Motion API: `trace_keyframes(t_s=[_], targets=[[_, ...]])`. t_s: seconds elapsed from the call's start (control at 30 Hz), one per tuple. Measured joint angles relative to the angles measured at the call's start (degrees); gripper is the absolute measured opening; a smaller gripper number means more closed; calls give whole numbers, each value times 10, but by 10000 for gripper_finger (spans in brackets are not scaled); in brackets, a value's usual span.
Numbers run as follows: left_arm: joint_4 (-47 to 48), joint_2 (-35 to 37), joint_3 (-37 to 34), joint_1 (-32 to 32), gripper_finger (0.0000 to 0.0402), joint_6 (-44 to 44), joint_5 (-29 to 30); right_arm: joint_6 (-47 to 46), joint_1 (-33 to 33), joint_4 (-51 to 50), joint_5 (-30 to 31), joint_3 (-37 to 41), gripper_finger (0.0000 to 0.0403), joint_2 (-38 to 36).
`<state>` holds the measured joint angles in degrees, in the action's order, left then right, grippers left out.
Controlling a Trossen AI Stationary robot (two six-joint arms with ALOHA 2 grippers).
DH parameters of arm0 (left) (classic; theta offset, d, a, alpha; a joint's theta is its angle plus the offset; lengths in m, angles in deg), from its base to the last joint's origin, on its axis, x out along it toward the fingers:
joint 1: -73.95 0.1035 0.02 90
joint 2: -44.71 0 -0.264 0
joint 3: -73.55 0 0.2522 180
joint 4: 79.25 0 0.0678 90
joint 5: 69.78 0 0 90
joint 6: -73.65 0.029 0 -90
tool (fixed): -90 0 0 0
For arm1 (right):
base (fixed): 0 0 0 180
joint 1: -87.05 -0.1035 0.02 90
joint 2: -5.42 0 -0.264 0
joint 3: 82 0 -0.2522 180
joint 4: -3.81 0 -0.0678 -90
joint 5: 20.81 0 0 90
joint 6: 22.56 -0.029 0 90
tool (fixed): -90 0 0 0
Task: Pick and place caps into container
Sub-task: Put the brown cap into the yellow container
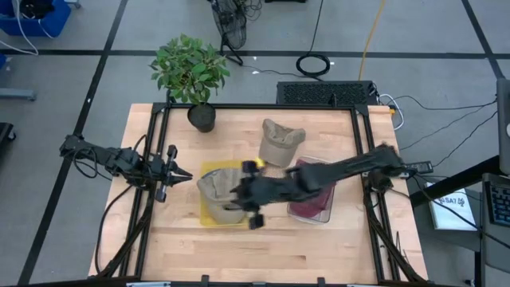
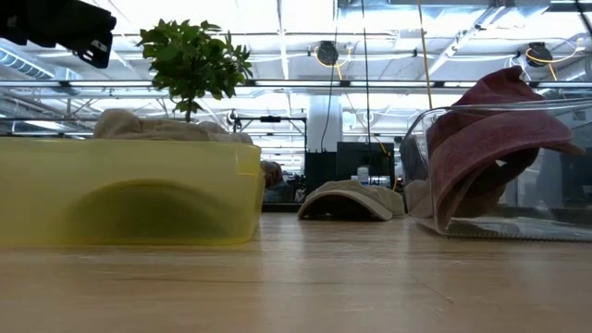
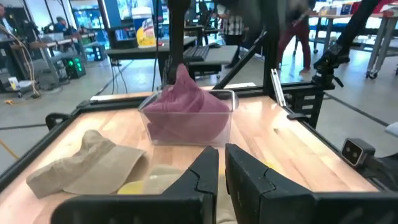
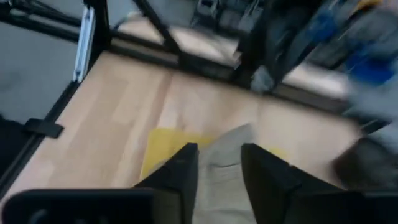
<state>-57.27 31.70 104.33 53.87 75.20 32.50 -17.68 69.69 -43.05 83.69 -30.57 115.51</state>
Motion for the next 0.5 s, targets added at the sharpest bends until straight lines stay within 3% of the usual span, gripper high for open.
trace_keyframes(t_s=[0.1,0.23,0.37,0.5], targets=[[2,-1,0,0,37,-20,0,44,-35,4,13,37,69,-73],[4,-2,0,0,37,-35,-2,27,-74,60,2,143,12,-184],[6,-2,0,0,37,-34,-2,11,-102,151,6,300,10,-317],[6,-2,0,0,37,-39,-2,-20,-127,267,64,477,3,-440]])
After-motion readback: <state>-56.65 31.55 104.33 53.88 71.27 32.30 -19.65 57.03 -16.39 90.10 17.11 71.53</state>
